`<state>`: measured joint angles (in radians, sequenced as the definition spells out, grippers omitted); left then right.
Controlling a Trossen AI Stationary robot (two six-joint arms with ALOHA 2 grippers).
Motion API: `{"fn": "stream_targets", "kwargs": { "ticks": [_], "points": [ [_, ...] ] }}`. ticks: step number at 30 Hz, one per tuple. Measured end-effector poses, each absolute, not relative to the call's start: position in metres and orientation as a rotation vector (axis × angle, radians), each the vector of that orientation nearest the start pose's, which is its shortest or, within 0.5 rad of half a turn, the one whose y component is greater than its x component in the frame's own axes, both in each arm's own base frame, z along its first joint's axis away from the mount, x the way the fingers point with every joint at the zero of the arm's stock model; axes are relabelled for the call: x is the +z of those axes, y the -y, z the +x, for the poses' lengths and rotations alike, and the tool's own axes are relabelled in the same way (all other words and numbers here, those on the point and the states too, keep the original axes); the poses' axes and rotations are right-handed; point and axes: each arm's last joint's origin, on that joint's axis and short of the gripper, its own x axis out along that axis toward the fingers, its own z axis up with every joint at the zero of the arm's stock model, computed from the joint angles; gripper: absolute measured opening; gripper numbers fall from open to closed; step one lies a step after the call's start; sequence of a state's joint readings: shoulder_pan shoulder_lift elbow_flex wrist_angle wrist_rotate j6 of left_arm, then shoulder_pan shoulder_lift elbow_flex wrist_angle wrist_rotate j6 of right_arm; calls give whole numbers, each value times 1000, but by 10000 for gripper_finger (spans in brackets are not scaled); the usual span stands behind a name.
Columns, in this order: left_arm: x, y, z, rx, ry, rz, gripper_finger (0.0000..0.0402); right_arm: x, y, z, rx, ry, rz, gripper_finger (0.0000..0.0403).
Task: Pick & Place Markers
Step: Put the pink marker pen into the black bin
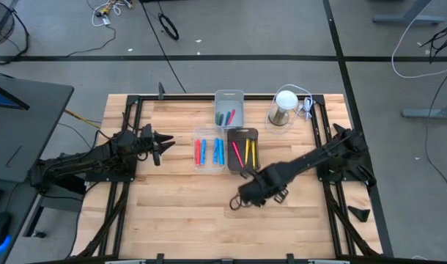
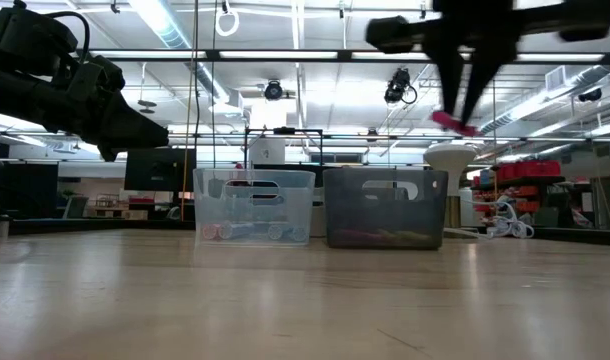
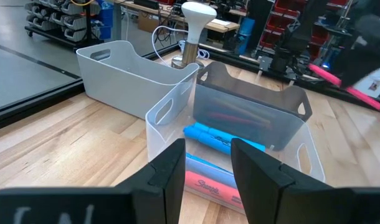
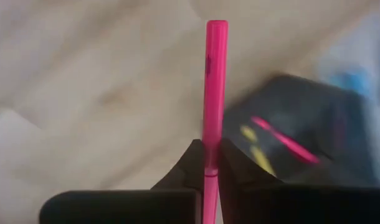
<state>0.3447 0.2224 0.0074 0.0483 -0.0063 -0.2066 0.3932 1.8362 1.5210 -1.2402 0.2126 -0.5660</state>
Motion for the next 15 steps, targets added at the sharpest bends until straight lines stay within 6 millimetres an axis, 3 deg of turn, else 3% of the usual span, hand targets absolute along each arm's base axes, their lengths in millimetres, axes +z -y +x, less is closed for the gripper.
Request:
{"fn": "stream_targets", "kwargs": {
  "ticks": [7,15],
  "points": [
    [152,-37,103,366,-128,-232,135,262,-81,342,534,-1376,-1059,13],
    [152,-37,103,366,-128,-232,135,264,-27,360,570,-1326,-1168,13]
  ]
}}
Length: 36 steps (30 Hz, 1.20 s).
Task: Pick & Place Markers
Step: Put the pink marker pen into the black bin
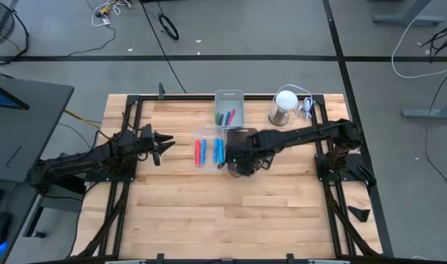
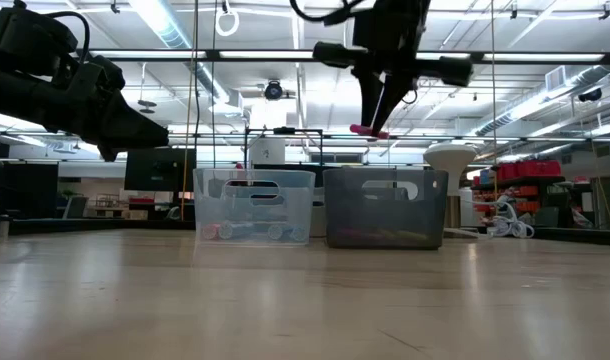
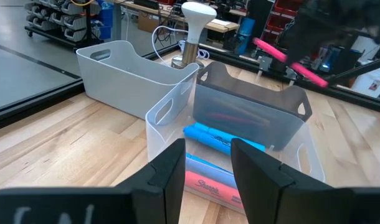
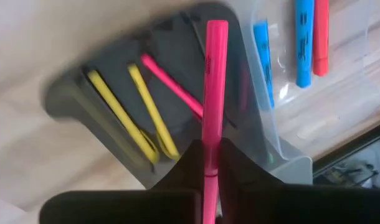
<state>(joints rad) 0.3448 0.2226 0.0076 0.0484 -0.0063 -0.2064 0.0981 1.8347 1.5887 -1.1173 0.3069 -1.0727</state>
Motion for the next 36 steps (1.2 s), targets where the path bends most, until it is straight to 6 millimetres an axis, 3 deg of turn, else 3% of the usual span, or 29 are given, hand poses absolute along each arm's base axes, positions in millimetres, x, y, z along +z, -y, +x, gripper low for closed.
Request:
{"fn": "stream_targets", "kwargs": {
  "ticks": [7,13,28,36],
  "points": [
    [152,-37,104,366,-128,-232,135,258,15,370,609,-1316,-1257,13],
    [152,-37,104,366,-126,-232,135,243,36,378,684,-1311,-1305,13],
    [152,-37,104,366,-128,-232,135,190,42,391,881,-1380,-1207,13],
    [152,-37,104,366,-128,-232,135,185,40,389,921,-1368,-1101,26]
  ]
}}
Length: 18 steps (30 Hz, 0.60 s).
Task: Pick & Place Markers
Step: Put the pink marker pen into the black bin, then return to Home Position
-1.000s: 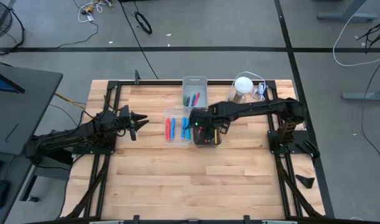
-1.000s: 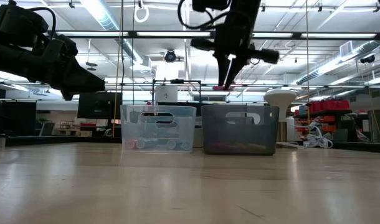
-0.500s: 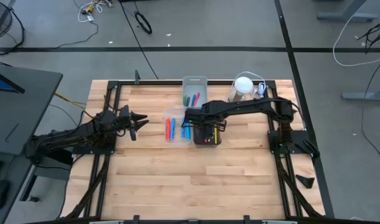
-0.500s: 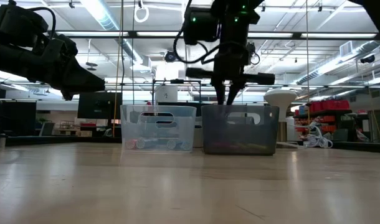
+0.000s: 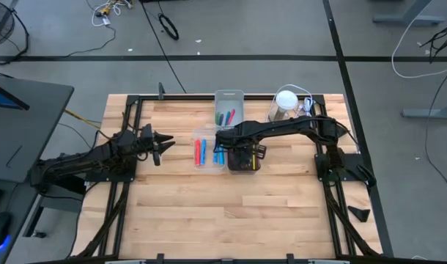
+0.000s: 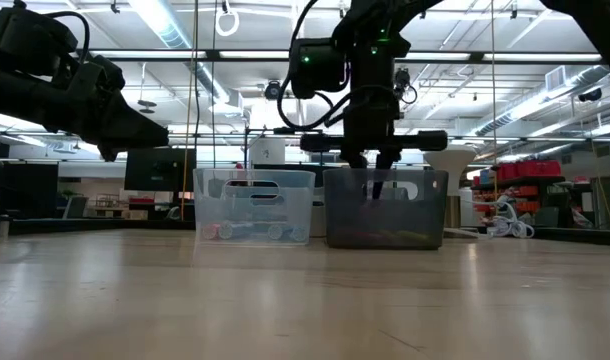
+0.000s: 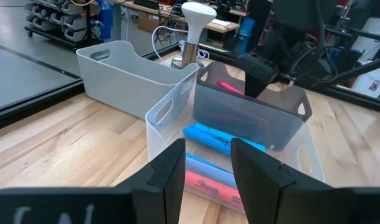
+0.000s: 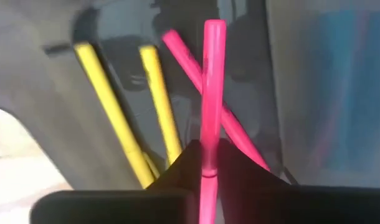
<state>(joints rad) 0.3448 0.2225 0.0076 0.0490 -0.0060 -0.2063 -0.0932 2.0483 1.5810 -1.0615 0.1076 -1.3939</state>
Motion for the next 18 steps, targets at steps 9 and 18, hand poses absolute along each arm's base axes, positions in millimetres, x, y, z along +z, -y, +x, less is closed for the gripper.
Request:
{"fn": "stream_targets", "kwargs": {
  "ticks": [9,18],
  "points": [
    [152,-37,103,366,-128,-232,135,185,42,387,900,-1398,-1041,114],
    [152,-37,103,366,-128,-232,135,187,44,387,818,-1452,-1078,169]
  ]
}}
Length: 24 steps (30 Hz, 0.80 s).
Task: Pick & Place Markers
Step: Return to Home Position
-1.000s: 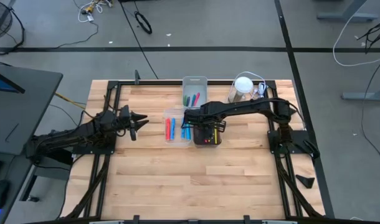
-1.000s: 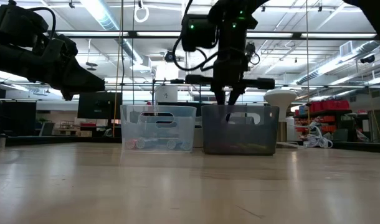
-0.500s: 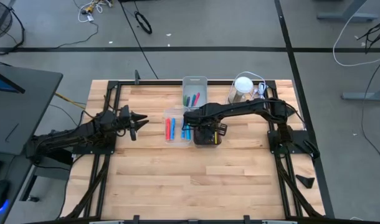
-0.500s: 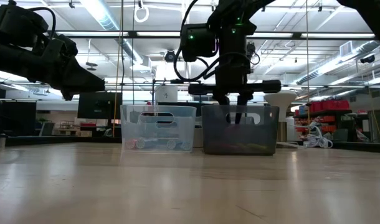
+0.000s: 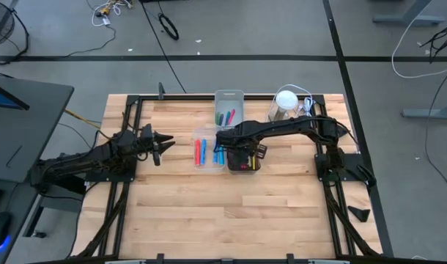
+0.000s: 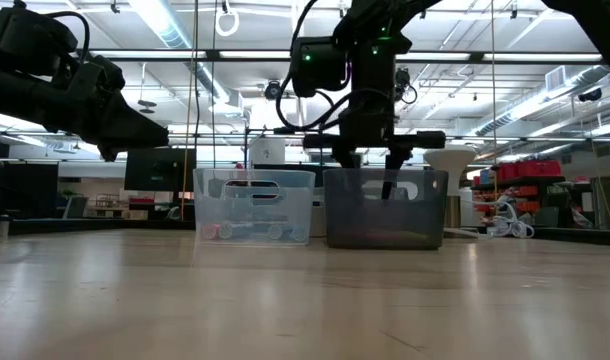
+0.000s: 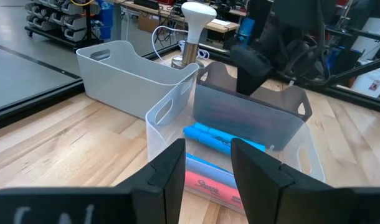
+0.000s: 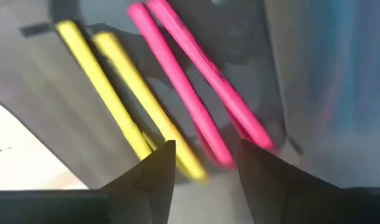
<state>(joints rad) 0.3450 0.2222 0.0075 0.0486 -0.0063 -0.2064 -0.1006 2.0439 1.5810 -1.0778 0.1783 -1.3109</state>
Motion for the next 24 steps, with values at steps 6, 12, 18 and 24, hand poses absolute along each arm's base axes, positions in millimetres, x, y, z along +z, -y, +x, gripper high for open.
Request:
{"fn": "stream_targets", "kwargs": {
  "ticks": [6,12,18,24],
  "points": [
    [152,-37,103,366,-129,-232,135,211,45,381,569,-1458,-938,173],
    [152,-37,103,366,-128,-232,135,244,44,378,143,-1328,-514,167],
    [152,-37,103,366,-128,-232,135,273,47,382,-221,-979,-90,165],
    [152,-37,103,366,-128,-232,135,290,46,371,-294,-417,96,165]
  ]
}}
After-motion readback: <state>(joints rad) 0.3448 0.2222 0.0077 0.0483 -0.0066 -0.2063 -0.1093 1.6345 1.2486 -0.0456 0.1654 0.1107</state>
